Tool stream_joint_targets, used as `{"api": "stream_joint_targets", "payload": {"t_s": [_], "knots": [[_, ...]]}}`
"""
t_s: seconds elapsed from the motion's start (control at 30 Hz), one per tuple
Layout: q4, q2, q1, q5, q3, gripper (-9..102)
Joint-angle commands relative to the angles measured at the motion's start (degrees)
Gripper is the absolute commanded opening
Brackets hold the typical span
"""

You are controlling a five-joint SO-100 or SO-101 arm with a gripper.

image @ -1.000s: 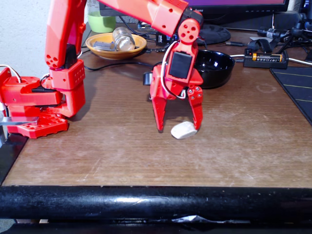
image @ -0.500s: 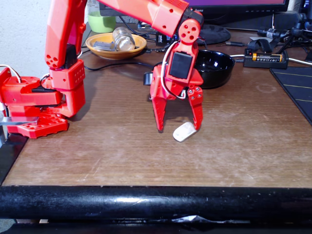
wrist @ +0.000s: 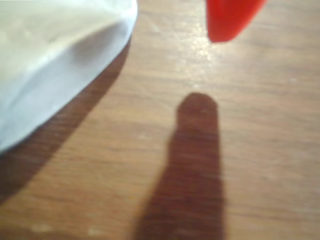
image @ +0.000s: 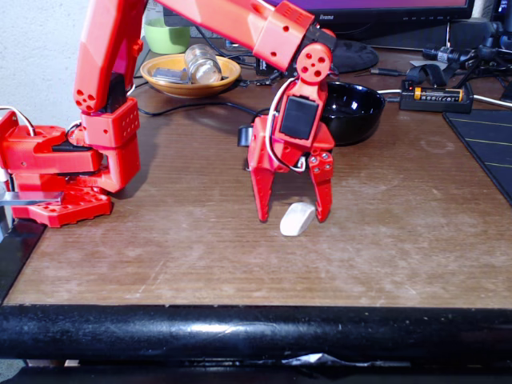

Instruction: Ramasse la gomme et mets-la dans le bol.

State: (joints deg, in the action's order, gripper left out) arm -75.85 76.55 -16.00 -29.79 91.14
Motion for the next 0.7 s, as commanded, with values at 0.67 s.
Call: {"api": "stream_joint_targets", "payload": {"t_s": [0.67], "knots": [[8.35, 5.27, 0.44, 0.09, 7.03, 28]]}}
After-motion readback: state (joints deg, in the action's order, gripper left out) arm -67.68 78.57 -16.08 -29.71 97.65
